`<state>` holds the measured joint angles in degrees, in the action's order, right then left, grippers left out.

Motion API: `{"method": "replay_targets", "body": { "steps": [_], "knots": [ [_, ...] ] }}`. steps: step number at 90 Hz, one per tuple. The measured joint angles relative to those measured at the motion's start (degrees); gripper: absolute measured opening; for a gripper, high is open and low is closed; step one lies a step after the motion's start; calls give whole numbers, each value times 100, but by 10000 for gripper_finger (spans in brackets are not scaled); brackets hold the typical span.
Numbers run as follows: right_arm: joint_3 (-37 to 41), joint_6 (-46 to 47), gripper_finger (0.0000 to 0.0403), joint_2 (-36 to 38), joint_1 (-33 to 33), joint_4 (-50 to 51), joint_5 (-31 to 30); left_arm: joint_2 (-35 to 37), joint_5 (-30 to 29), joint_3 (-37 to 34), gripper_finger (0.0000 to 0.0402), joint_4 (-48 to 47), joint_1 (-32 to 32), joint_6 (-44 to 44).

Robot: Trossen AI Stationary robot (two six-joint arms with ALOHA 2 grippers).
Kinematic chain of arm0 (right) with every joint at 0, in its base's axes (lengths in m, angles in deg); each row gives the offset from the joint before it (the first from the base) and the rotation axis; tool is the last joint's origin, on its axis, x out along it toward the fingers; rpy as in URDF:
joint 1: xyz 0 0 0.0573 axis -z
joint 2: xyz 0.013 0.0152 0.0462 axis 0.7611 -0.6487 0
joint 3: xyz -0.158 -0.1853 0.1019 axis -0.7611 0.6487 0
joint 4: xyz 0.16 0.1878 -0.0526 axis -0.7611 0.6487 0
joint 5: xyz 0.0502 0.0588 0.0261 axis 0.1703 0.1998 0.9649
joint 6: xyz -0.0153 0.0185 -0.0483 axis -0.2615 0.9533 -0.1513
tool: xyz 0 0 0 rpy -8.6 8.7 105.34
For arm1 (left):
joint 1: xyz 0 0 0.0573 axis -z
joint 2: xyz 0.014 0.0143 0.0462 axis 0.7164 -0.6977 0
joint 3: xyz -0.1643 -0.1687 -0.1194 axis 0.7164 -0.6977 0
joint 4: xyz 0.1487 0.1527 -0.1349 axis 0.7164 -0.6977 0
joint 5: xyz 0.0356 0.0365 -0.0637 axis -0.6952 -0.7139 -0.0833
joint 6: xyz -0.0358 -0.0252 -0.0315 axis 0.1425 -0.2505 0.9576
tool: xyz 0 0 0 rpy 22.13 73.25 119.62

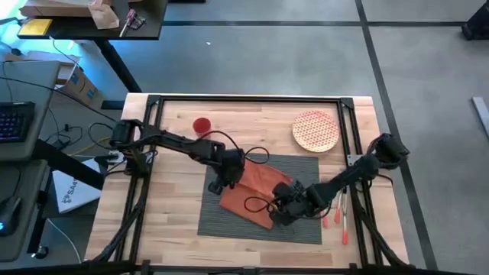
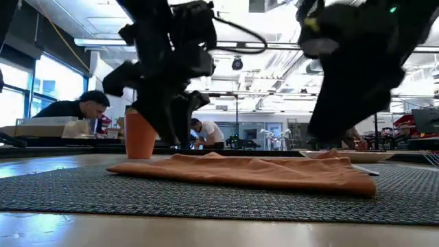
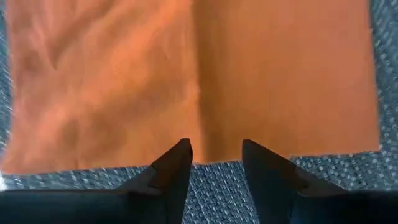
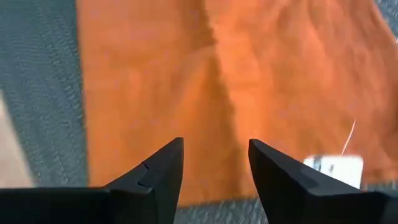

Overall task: Set table place
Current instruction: Fold the orange table napkin

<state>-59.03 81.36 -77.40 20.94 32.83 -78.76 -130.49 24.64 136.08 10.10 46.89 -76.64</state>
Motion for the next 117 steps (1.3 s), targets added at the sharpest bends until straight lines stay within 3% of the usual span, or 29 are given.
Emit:
{"method": "replay_targets", "body": {
  "steps": [32,46,58,70,89,117],
  "knots": [
    [727,-377,123,-20,321,-767,642,-285,-16,-187,129,378,2,534],
    [803,-553,87,-11,324,-786,688,-265,-96,-154,124,243,2,726],
    [797,-779,46,-11,323,-783,725,-44,-671,100,117,-602,45,995],
    [792,-779,6,-13,322,-806,763,195,-742,193,115,-350,144,980],
    [795,-779,4,-17,322,-846,809,-113,-322,191,115,822,247,372],
    [802,-779,0,-2,321,-887,835,-666,-302,206,100,664,271,294]
  ]
}}
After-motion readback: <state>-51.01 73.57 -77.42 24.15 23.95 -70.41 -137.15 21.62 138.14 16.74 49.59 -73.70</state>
